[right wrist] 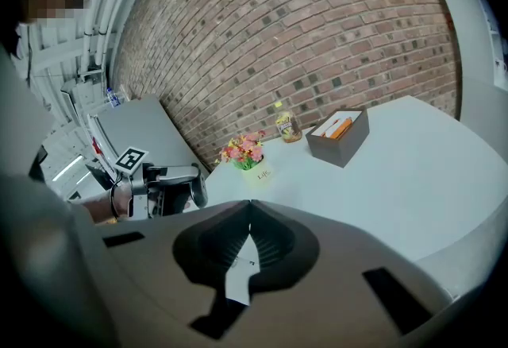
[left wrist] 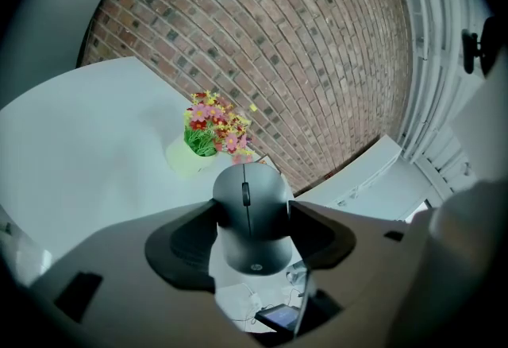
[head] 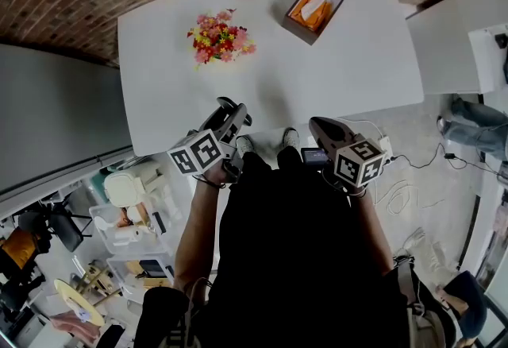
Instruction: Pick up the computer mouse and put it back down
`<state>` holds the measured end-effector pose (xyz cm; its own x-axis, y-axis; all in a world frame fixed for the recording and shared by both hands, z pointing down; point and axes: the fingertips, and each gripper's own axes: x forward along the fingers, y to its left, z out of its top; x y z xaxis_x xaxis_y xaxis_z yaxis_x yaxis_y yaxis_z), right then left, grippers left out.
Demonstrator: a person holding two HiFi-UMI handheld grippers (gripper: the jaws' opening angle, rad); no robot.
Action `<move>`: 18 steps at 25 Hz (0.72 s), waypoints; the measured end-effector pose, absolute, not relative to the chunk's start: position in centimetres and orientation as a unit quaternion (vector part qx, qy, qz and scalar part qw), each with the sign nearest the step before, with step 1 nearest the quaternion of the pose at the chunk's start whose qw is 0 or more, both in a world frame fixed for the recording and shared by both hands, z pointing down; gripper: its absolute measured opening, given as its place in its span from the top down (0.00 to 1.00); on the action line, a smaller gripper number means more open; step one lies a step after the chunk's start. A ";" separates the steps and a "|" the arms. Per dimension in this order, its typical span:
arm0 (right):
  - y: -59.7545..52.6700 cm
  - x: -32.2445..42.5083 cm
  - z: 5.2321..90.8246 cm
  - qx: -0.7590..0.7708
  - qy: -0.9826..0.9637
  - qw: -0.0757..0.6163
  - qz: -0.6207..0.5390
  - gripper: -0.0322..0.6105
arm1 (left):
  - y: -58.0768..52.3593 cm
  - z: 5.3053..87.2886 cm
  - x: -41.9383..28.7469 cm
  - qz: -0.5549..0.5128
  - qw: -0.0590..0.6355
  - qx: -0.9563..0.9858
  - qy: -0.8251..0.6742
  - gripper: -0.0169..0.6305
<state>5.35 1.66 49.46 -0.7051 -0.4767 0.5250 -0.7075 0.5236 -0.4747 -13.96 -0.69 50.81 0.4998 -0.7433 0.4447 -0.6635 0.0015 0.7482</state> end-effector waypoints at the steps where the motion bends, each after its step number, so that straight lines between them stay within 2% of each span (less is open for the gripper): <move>1: 1.7 5.4 49.5 0.345 -0.857 0.167 0.345 0.92 | -0.7 50.8 -13.9 -0.038 0.502 0.706 -0.499 0.52; 18: 2.4 5.9 49.6 0.354 -0.852 0.170 0.346 0.92 | -0.2 53.9 -14.3 0.031 0.505 0.694 -0.513 0.52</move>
<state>5.94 2.44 49.64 -0.6913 -0.4864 0.5343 -0.7212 0.5093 -0.4695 -14.34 -0.24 53.86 0.4715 -0.6808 0.5606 -0.7429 0.0359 0.6684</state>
